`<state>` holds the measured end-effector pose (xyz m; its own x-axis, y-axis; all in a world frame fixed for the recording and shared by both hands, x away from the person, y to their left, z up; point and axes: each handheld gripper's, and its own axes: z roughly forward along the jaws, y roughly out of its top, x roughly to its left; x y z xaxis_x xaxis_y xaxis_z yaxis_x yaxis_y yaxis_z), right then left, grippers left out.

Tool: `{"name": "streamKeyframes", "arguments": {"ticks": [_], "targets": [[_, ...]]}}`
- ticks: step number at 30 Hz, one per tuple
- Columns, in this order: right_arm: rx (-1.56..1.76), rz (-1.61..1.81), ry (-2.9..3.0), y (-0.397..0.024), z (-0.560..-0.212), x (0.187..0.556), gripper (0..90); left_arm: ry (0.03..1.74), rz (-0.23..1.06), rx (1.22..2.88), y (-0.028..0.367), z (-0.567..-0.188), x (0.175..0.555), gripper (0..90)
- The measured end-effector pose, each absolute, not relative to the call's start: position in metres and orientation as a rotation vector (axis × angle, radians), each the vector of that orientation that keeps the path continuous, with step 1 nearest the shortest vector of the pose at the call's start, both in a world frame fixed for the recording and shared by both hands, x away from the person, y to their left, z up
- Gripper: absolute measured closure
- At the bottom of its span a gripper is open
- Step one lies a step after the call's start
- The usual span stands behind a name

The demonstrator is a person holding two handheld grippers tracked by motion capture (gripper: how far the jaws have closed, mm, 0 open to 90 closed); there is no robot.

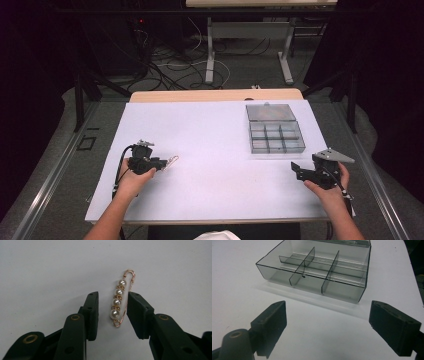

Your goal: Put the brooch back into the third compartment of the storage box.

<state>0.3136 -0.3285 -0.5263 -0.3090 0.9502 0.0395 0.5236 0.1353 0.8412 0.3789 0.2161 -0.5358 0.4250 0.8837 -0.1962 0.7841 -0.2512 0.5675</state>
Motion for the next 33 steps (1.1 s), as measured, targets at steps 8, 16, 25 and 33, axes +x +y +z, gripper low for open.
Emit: {"name": "streamKeyframes", "arguments": {"ticks": [8,16,25,33], "targets": [[1.419,1.077,1.890,-0.3285,-0.5271,0.3141,14.3,1.408,0.169,2.104,0.2134,-0.5398,0.3816,66.2],[1.418,1.075,1.901,-0.3287,-0.5275,0.3144,14.3,1.423,0.161,2.103,0.2124,-0.5430,0.3834,69.8],[1.415,1.073,1.906,-0.3291,-0.5282,0.3150,14.3,1.407,0.163,2.118,0.2109,-0.5436,0.3830,75.4],[1.418,1.076,1.909,-0.3286,-0.5287,0.3153,14.4,1.386,0.184,2.138,0.2108,-0.5443,0.3828,78.3]]}}
